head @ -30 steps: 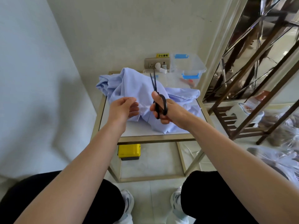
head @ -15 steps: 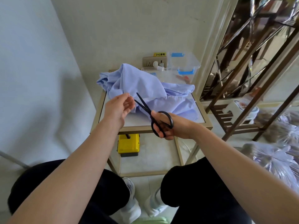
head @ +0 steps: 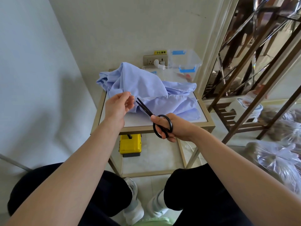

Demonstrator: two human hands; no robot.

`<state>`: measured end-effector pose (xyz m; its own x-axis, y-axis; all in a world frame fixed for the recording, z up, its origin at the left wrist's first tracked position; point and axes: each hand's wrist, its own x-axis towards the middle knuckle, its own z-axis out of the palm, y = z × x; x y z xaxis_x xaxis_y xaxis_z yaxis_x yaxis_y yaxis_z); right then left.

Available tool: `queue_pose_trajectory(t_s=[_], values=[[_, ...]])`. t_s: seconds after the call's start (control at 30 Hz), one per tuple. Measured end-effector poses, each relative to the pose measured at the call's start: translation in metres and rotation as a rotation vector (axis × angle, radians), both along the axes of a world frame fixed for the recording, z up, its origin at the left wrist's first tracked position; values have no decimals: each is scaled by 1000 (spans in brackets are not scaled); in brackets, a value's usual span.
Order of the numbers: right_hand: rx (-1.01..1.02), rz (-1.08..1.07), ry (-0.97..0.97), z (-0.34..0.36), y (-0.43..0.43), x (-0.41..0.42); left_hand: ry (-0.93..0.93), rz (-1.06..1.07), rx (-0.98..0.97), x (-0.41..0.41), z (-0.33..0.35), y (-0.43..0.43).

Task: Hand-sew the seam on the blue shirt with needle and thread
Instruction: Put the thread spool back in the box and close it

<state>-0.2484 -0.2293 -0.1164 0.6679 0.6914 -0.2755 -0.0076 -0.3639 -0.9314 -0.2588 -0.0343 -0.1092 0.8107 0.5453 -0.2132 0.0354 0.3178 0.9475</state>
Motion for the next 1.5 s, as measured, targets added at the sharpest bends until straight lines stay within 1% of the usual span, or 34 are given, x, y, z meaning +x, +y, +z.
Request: queue_pose_trajectory(t_s=[0.37, 0.63, 0.93, 1.03, 1.13, 1.2, 1.23, 1.3, 1.37, 1.43, 1.5], values=[[-9, -5, 0, -2, 5, 4, -5, 5, 30, 0, 1, 0], [3, -20, 18, -1, 13, 8, -19, 1, 13, -2, 0, 2], [22, -36, -8, -8, 19, 14, -15, 4, 66, -2, 1, 2], [-14, 19, 12, -3, 11, 17, -15, 18, 23, -1, 3, 2], [-105, 157, 94, 9, -9, 25, -11, 15, 45, 3, 5, 6], [-99, 226, 153, 18, -26, 32, 5, 19, 66, 9, 6, 9], [-62, 224, 173, 24, -33, 35, 12, 20, 75, 12, 7, 10], [45, 111, 165, 32, -37, 42, 12, 2, 99, 19, 10, 10], [100, -128, 76, 34, -29, 51, 9, -24, 124, 24, 14, 7], [13, -324, -66, 29, -16, 66, -1, -51, 122, 30, 18, 3], [-216, -358, -282, 20, -3, 80, -11, -79, 123, 34, 20, 1]])
